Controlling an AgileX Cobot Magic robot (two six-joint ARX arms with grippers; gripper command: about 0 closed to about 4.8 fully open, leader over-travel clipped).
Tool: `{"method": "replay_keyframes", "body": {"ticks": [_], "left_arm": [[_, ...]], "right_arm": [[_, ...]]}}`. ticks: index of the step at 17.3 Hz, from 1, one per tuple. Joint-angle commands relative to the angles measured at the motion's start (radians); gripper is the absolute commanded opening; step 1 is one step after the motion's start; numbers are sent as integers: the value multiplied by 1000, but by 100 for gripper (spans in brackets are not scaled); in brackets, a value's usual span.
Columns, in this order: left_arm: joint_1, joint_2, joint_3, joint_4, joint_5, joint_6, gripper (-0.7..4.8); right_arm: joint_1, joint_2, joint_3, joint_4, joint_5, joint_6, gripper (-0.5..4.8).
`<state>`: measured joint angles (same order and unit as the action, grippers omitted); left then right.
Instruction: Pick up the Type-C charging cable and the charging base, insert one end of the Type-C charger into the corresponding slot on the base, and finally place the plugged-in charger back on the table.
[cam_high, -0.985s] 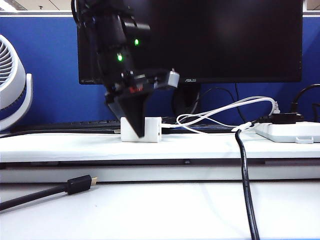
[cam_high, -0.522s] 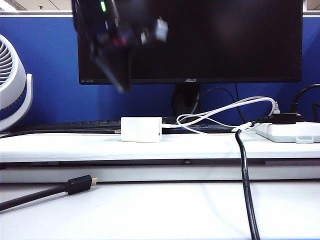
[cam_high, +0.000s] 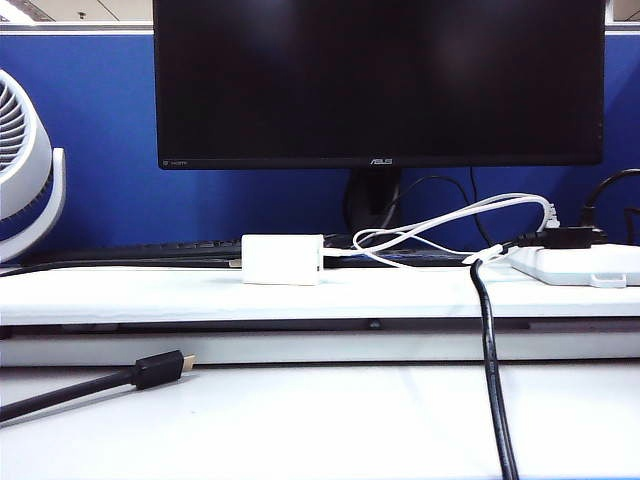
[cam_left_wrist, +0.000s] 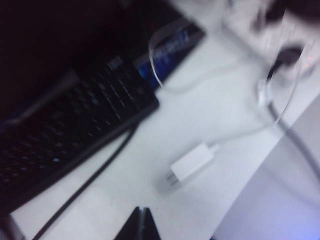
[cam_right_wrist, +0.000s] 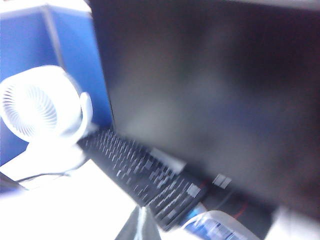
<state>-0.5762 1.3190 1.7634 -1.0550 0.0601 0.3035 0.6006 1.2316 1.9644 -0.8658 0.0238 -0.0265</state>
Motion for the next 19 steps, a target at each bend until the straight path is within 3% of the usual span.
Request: {"method": "replay_keyframes", "body": {"ticks": [1,2,6,8,11,12,14,17,19], "left_arm": [[0,-188,5,-40,-4,-31,-5],[0,-274,5,-85,-4,-31,-5],[1,-630,3,-326,-37,-103,-5],[1,-772,-35,-347,-38,-137,-5],[1,-967,-257,-327,-40,-147,-5],[1,-1036,-417,-261,-12,-160,-5],[1,-1122,-759,38,62,-212,-5],[1,-1109,-1106,481,72,-234,-5],[1,-1090,-1261,667,72,-238,-5]], "right_arm": [[2,-87,-19,-47,-3,-34,-5],[2,-140,-68,-28,-5,-35,-5],[1,-451,-584,263,-71,6,-5],[1,-577,-818,381,-91,8,-5],[0,-707,-1106,474,-82,9,-5],[0,-739,-1204,496,-65,29,-5],[0,-769,-1366,589,-50,83,-5],[0,-772,-1505,661,-22,84,-5],[0,-773,-1566,671,-23,85,-5]]}}
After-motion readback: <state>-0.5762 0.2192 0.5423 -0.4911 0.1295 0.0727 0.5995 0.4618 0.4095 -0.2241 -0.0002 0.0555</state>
